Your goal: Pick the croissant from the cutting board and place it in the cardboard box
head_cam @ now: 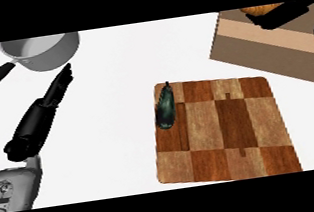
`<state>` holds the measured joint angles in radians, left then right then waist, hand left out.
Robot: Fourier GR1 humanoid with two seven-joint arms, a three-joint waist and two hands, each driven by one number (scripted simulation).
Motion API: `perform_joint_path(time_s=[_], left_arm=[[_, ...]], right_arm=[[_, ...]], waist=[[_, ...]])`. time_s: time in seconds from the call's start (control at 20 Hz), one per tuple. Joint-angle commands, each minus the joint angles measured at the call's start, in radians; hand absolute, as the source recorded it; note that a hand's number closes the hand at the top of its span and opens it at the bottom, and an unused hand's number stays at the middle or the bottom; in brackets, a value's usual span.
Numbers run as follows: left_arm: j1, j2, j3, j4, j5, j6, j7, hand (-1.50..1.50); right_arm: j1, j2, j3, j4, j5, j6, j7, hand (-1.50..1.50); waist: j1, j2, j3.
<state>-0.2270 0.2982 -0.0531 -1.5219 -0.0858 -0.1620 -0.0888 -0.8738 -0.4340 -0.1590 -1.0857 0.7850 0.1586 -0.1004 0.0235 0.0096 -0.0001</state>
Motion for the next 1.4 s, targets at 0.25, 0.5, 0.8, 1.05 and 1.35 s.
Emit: perform_joint_path(time_s=[0.25,0.5,0.8,1.05,1.35], left_arm=[[-0.02,-0.042,-0.018,0.003,-0.021,0.022,0.007,0.0],[-0.083,-0.016,-0.011,0.004,-0.001,-0.03,0.046,0.0],[-0.04,-0.002,0.007,0.019,0.0,-0.043,-0.01,0.0],[-0.028,-0.026,0.002,0.011,0.0,-0.03,-0.006,0.0],[-0.05,-0.008,0.023,-0.008,0.011,-0.034,0.021,0.0]], right_arm=[[-0.093,-0.155,0.051,0.426,0.092,0.145,-0.146,1.5],[-0.161,-0.211,0.107,0.607,0.174,0.165,-0.261,1.5],[-0.202,-0.231,0.133,0.76,0.203,0.248,-0.407,-1.5],[-0.215,-0.23,0.047,0.794,0.119,0.22,-0.576,-1.5],[-0.262,-0.212,-0.301,0.905,-0.23,0.345,-0.563,-1.5]], waist=[[0.02,0.008,0.001],[0.035,0.015,0.002],[0.042,0.017,0.002],[0.033,0.015,0.003],[0.02,0.013,0.006]])
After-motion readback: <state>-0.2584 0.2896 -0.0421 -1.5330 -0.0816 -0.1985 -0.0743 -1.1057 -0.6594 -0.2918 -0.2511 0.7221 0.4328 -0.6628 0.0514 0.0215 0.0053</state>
